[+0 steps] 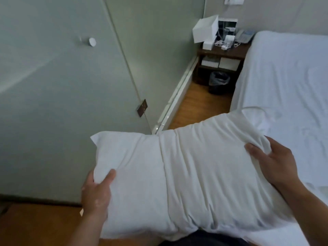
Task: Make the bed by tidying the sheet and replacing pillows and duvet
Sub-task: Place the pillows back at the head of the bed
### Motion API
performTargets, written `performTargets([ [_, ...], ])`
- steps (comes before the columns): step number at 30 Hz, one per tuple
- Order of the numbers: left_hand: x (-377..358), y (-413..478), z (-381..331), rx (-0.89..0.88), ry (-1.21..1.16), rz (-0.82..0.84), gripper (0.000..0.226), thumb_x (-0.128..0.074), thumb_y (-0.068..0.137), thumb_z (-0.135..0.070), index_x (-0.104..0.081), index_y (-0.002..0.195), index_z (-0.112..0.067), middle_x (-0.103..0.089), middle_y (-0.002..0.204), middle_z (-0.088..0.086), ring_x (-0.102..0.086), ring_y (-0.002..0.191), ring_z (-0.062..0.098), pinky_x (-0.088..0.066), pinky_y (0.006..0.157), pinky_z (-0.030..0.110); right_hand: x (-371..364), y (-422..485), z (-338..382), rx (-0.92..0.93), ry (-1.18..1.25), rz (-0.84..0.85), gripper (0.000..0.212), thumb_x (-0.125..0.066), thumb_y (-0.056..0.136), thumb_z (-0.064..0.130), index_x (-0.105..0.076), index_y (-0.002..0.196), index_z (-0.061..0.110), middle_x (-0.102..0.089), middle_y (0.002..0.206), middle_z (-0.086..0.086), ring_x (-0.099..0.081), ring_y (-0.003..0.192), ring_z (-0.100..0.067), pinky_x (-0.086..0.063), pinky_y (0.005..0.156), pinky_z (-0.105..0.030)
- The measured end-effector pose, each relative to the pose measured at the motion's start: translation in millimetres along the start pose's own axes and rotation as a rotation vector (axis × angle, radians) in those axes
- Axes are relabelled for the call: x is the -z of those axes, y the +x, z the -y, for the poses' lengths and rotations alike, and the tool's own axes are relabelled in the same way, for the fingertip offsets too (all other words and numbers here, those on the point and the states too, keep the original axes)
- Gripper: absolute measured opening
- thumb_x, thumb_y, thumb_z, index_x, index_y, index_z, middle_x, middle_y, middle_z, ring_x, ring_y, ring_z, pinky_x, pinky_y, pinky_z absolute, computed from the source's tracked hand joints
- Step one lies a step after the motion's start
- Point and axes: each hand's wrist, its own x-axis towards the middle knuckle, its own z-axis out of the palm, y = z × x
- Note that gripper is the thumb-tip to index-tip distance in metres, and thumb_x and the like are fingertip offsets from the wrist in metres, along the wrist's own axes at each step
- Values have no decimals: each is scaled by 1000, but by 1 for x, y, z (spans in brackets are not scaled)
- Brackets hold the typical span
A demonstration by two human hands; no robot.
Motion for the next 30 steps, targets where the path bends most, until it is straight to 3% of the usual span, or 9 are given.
performTargets([
  [5,-88,93,-86,-157,42,227,42,-81,75,-42,-66,107,-19,-73,100,-1,-67,95,28,-53,89,44,3,32,3,-156,7,-225,13,-71,90,36,-71,99,26,-71,86,12,-65,84,-21,-47,76,-39],
  [7,-130,124,-113,-204,40,304,50,-78,70,-49,-66,109,-21,-74,100,-4,-69,95,27,-54,91,47,0,53,2,-215,6,-291,17,-71,90,37,-71,103,26,-71,87,10,-65,85,-23,-47,77,-40],
  [11,-215,171,-169,-252,62,404,49,-75,66,-52,-68,104,-21,-74,96,-6,-69,92,24,-54,89,46,-8,112,-4,-310,20,-378,11,-72,89,41,-70,96,33,-72,81,12,-68,85,-23,-52,77,-41],
  [15,-300,217,-225,-273,83,447,49,-74,66,-51,-69,103,-20,-74,95,-5,-69,91,26,-54,89,48,-14,209,2,-349,22,-393,7,-71,90,38,-67,87,34,-69,79,15,-66,83,-25,-47,72,-37],
  [18,-353,256,-272,-275,85,460,49,-74,65,-55,-67,103,-25,-74,95,-7,-69,92,27,-55,89,49,-14,281,18,-332,21,-413,3,-71,91,34,-69,93,33,-67,82,19,-63,80,-19,-42,72,-35],
  [21,-408,292,-322,-292,81,474,51,-74,62,-62,-67,102,-30,-74,94,-7,-70,91,27,-56,89,51,-12,346,29,-328,15,-450,7,-71,91,35,-70,97,31,-70,78,19,-62,79,-3,-42,67,-32],
  [28,-581,359,-434,-389,74,607,53,-75,65,-57,-67,107,-26,-74,99,-6,-70,95,26,-55,91,50,-17,489,32,-402,30,-612,13,-71,89,38,-71,100,31,-69,88,29,-65,83,-9,-44,69,-33],
  [30,-636,373,-472,-454,92,685,48,-77,70,-53,-67,107,-24,-74,99,-6,-69,94,27,-55,90,49,-20,519,30,-458,59,-699,17,-72,89,40,-71,103,30,-72,86,18,-66,85,-15,-47,73,-36],
])
